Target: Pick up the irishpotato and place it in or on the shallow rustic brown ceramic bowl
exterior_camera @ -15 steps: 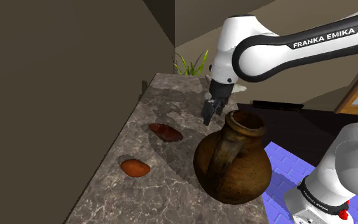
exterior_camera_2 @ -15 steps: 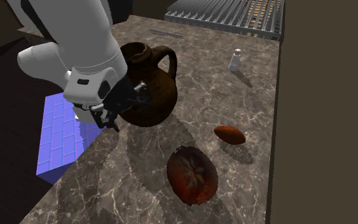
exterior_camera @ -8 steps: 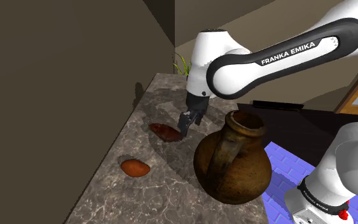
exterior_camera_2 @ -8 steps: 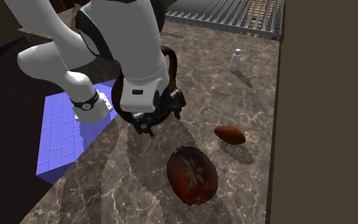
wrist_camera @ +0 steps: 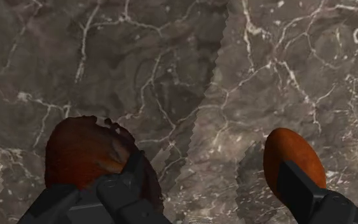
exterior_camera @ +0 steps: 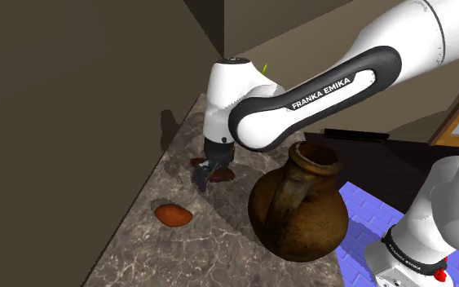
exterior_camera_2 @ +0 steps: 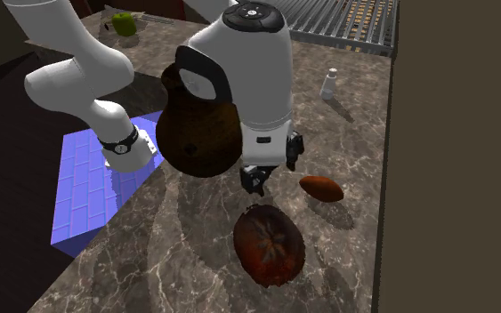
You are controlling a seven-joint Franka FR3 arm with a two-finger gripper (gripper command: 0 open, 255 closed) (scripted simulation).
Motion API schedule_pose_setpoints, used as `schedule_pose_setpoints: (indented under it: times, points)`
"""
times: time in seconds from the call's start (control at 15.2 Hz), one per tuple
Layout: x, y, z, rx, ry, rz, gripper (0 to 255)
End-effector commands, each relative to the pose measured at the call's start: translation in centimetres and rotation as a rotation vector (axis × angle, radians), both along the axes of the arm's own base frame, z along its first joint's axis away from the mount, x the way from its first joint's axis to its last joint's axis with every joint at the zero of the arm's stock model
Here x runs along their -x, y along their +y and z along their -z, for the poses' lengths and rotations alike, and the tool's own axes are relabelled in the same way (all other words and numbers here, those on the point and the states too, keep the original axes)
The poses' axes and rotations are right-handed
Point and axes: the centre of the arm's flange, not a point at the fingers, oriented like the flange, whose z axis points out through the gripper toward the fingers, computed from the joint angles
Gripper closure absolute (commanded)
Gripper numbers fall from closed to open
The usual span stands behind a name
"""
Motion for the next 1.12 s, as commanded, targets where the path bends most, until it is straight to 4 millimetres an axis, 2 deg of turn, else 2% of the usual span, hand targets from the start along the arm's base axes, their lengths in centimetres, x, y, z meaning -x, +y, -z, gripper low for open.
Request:
schedule_pose_setpoints:
  times: [0.0, 0.53, 1.06]
  points:
    - [-0.4, 2.5, 0.8, -0.007, -0.008, -0.011, 0]
    - [-2.6, 11.6, 3.4, -0.032, -0.036, -0.057, 0]
    - [-2.9, 12.4, 7.4, -0.032, -0.036, -0.057, 0]
